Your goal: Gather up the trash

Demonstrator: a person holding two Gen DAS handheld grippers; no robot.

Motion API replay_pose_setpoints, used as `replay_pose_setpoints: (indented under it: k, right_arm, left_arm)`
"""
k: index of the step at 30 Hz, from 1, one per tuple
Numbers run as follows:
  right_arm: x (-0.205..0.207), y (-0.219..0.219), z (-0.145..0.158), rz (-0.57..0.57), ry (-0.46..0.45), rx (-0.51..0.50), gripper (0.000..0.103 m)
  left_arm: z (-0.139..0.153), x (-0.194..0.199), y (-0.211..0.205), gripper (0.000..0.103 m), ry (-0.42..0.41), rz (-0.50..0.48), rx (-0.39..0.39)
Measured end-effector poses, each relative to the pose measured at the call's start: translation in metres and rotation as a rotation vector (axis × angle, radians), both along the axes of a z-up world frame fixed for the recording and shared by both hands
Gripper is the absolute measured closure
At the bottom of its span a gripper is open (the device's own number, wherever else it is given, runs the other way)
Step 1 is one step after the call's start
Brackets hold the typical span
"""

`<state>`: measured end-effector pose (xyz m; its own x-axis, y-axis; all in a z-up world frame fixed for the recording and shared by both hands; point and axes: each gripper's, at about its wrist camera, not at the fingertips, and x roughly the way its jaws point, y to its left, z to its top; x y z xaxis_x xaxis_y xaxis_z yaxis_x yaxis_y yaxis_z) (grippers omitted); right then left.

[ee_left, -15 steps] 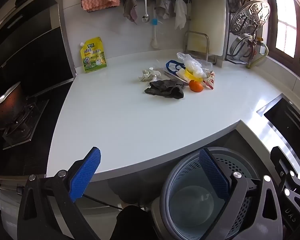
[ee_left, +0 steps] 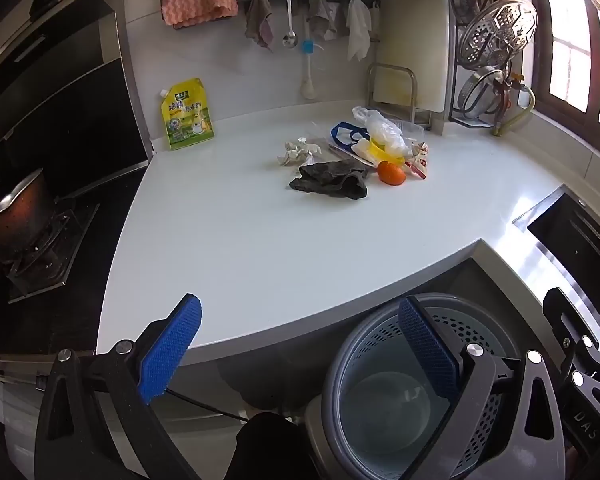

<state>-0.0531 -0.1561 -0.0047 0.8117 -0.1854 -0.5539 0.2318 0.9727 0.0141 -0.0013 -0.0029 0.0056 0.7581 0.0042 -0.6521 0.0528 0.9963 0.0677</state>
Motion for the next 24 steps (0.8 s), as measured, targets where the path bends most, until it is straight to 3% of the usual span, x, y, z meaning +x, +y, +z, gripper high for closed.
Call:
replay_pose_setpoints:
  k: [24]
  right_arm:
    - [-0.0033,0.0033,0.004,0.001,-0.005,-0.02,0.008]
  left_arm:
    - [-0.0027,-0.003,0.0066,0.006,0.002,0.001,-0.017]
